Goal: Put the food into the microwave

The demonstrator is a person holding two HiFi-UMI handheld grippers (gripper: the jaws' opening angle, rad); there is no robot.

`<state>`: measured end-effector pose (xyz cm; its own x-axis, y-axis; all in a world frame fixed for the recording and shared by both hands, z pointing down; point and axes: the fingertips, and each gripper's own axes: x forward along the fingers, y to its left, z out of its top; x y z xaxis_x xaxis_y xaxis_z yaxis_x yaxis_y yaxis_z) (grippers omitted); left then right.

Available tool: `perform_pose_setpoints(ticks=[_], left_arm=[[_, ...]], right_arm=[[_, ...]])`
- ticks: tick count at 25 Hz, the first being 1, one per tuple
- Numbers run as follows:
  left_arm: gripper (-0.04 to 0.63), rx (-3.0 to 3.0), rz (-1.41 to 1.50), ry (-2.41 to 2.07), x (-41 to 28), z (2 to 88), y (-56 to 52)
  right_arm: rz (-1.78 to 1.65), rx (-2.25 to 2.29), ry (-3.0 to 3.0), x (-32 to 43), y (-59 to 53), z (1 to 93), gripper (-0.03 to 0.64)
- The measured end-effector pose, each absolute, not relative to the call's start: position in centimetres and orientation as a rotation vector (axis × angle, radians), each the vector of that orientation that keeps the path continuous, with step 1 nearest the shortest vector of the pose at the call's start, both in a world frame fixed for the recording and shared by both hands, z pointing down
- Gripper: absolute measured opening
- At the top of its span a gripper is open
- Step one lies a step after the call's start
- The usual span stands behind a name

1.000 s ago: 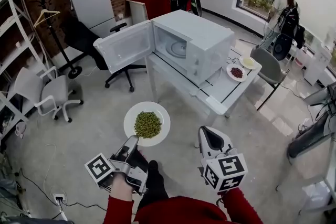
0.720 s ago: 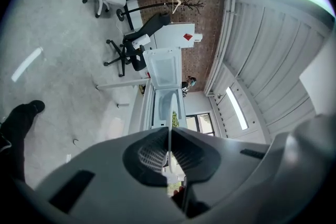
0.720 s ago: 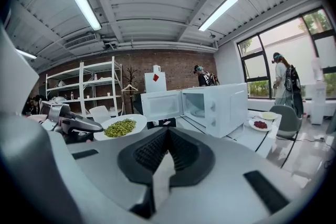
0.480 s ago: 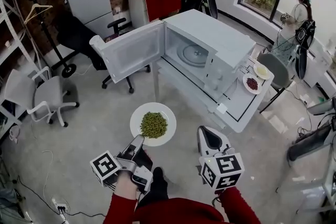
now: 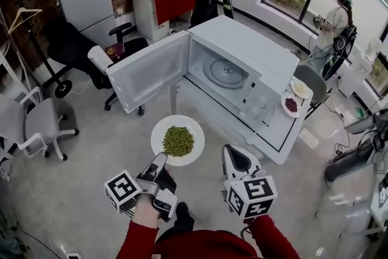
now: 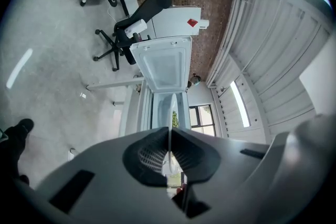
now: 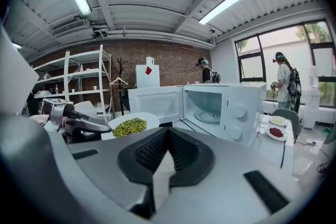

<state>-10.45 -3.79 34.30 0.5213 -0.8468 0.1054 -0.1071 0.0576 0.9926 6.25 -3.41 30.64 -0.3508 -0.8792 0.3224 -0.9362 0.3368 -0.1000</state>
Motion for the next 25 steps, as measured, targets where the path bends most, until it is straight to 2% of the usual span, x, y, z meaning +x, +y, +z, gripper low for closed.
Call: perform_pose_setpoints(ticks=[10,25], left_arm=[[0.020,1.480,-0.582,-0.893,-10.4,35.0,-9.3],[0.020,1.483,-0.564,-0.842,-6.3,36.5,-16.6]], right_arm=[[0.416,1.718,-2.277,5.7,-7.0,31.7,0.014],[0.431,1.752,-2.197,8.0,-13.5,33.9,0.014]])
